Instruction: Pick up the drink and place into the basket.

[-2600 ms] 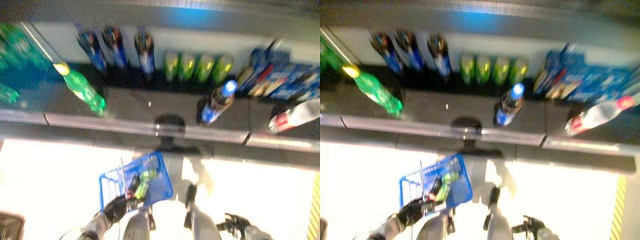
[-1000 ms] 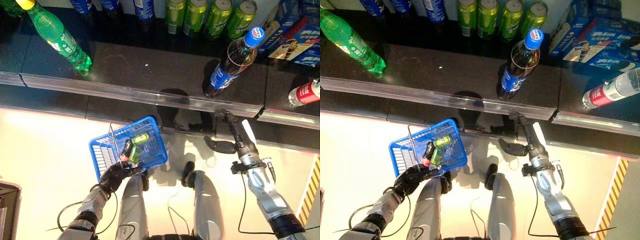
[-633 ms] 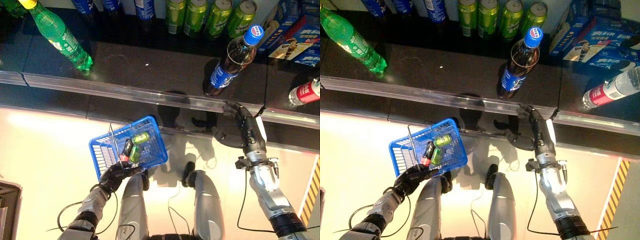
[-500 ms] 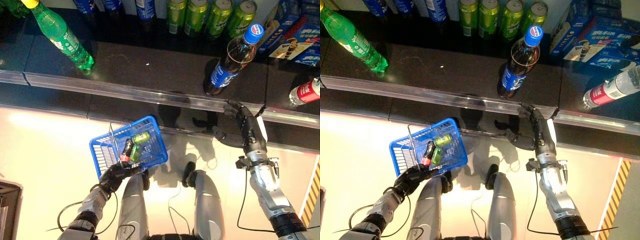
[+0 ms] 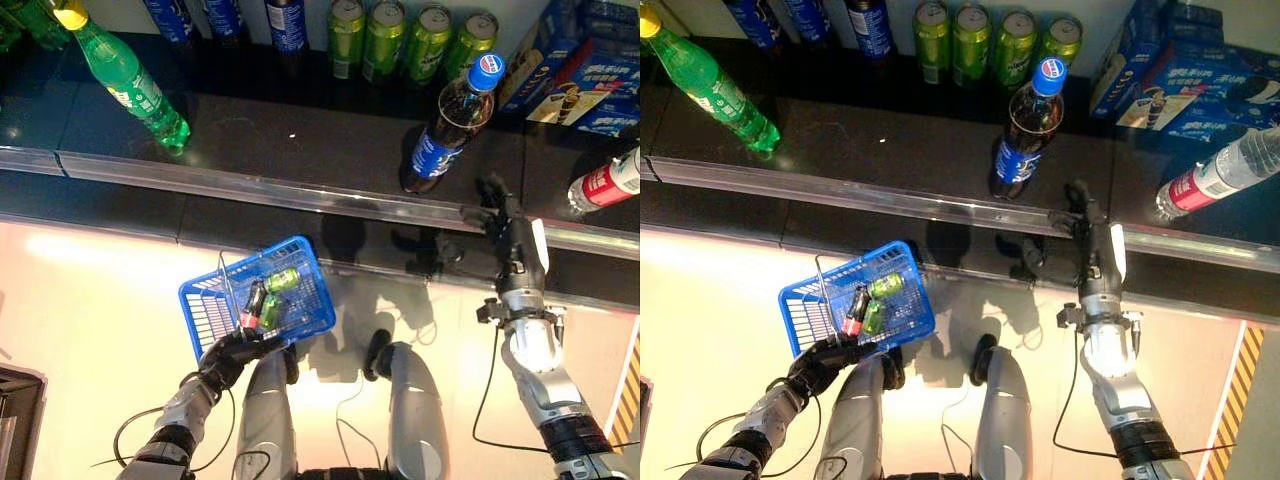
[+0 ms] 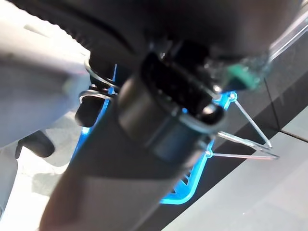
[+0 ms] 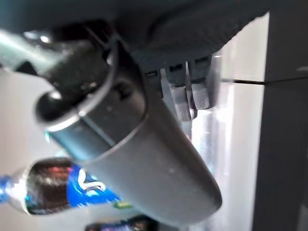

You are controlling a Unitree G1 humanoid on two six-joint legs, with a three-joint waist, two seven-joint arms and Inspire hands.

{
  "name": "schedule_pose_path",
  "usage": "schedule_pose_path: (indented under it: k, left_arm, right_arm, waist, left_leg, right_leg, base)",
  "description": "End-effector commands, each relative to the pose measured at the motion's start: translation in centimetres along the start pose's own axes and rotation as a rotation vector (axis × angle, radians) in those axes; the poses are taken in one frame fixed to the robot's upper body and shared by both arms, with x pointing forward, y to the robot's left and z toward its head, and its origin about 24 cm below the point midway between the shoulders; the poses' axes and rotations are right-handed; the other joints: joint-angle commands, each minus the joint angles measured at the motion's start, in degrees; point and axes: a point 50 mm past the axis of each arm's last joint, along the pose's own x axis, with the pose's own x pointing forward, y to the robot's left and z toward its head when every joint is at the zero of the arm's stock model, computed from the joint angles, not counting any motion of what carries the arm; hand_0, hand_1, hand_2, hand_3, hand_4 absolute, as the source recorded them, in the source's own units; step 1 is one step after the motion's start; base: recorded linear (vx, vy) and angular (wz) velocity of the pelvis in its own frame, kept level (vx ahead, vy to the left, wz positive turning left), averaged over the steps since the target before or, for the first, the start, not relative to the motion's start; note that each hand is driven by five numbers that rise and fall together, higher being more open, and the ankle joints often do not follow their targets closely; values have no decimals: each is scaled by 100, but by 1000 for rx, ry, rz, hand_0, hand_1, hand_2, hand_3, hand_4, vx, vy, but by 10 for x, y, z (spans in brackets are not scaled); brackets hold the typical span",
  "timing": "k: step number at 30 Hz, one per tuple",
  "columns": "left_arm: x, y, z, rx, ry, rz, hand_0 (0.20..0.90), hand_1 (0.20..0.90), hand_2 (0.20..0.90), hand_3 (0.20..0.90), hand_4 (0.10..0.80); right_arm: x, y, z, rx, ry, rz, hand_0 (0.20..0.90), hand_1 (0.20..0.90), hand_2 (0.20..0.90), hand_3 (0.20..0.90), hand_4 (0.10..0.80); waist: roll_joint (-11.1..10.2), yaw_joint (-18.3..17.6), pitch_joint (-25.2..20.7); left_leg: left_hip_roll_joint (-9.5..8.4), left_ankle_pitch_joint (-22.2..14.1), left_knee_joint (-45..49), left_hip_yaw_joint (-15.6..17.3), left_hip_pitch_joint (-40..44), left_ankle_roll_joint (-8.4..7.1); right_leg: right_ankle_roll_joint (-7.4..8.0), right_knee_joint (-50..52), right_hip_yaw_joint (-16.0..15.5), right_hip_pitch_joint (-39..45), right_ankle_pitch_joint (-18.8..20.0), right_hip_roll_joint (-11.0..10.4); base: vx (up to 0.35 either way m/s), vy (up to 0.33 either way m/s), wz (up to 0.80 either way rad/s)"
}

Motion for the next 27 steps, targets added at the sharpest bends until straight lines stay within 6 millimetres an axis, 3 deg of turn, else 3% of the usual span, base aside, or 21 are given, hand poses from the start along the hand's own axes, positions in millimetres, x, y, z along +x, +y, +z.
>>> schedule_pose_path:
  k: [1, 3, 7, 8, 9, 27]
  left_arm:
    - [-45, 30, -66, 73, 200, -26, 300, 300, 300, 200, 100]
    - [-47, 31, -69, 74, 216, -24, 300, 300, 300, 200, 100]
    - [-53, 34, -76, 79, 246, -25, 300, 300, 300, 200, 100]
    - [-54, 35, -78, 79, 252, -24, 300, 300, 300, 200, 100]
    - [-55, 35, -79, 79, 257, -25, 300, 300, 300, 200, 100]
    - [-83, 47, -117, 106, 418, -6, 300, 300, 300, 200, 100]
  right_arm:
    - [30, -28, 77, 110, -381, -170, 900, 900, 900, 900, 800]
    - [32, -29, 79, 101, -383, -167, 900, 900, 900, 900, 800]
    - [35, -29, 81, 80, -384, -162, 900, 900, 900, 900, 800]
    - [35, -28, 81, 78, -380, -160, 900, 900, 900, 900, 800]
    - [35, -29, 81, 76, -378, -159, 900, 900, 900, 900, 800]
    - [33, -29, 60, 37, -224, -77, 900, 900, 900, 900, 800]
  waist:
    - [109, 215, -204]
    - [119, 227, -235]
    - [141, 261, -277]
    - [143, 263, -289]
    - [144, 267, -309]
    - [147, 364, -681]
  left_leg:
    - [-138, 183, 127, -47, 235, 337]
    - [-126, 387, 66, 12, 214, 385]
    - [-123, 439, 100, 25, 244, 371]
    - [-141, 284, 190, -34, 283, 314]
    - [-130, 447, 112, 23, 257, 371]
    - [-254, 566, 92, 62, 613, 394]
  right_leg:
    - [273, -141, -44, 414, 349, 99]
    - [174, -229, -111, 423, 488, 95]
    - [132, -252, -129, 544, 473, 91]
    - [204, -168, -61, 587, 336, 101]
    - [118, -267, -127, 585, 475, 100]
    - [66, -399, -189, 1166, 520, 97]
  base:
    - [91, 7, 2]
    - [0, 0, 0]
    - [88, 15, 1]
    - [83, 4, 0]
    - [93, 6, 3]
    - [116, 8, 2]
